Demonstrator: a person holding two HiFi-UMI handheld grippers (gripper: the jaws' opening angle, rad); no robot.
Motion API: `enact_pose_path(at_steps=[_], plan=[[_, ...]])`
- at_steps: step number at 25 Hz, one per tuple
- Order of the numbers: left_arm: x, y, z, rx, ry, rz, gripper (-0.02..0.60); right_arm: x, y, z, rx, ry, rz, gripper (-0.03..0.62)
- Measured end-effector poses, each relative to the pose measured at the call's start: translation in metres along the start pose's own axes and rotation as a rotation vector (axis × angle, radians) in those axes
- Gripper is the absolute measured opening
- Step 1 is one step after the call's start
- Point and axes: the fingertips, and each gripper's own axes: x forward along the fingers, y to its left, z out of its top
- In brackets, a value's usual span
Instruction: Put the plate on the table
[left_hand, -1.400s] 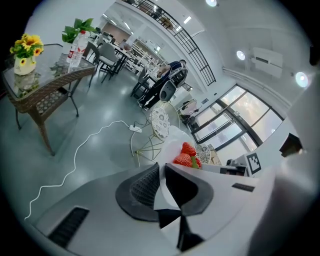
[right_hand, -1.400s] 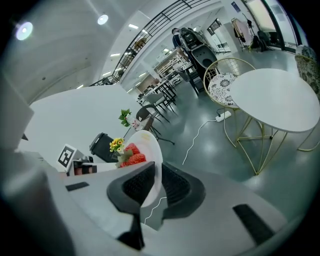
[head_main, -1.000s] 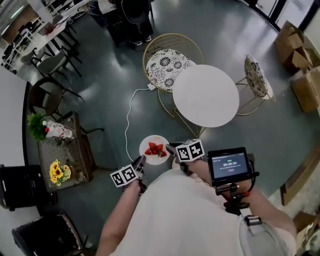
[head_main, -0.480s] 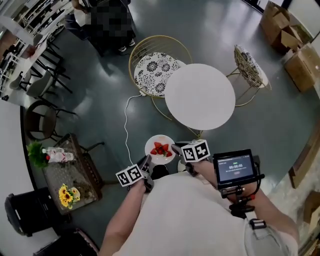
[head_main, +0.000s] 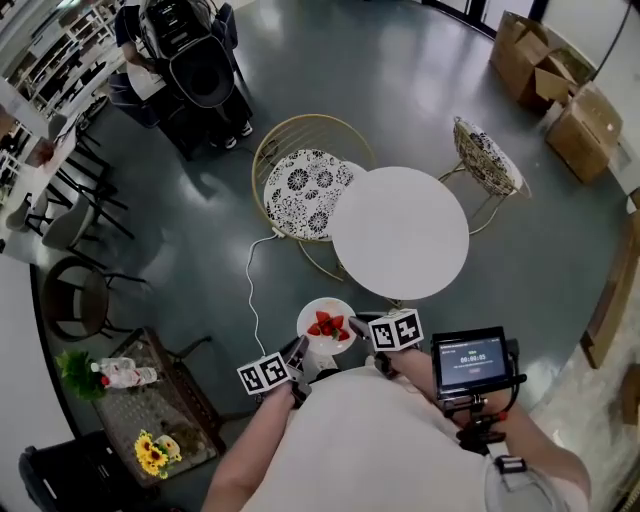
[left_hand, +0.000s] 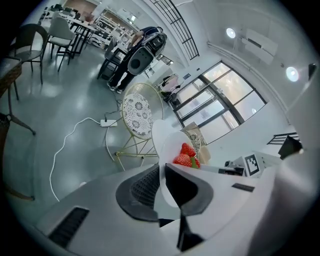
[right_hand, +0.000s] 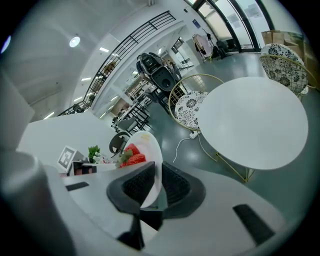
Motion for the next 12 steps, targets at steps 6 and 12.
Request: enact_pose_path(at_steps=[6,12], plan=[[0.004,0.025,0.045,0.042,0.051,-0.031,0.043,0.032,0.012,0.024,0.030,-0.039,-0.039,0.048],[0.021,0.023,0.089,0.129,0.138,-0.089,0.043,0.043,0.009,0.055,0.089,-0.117,-0.088,0.048]])
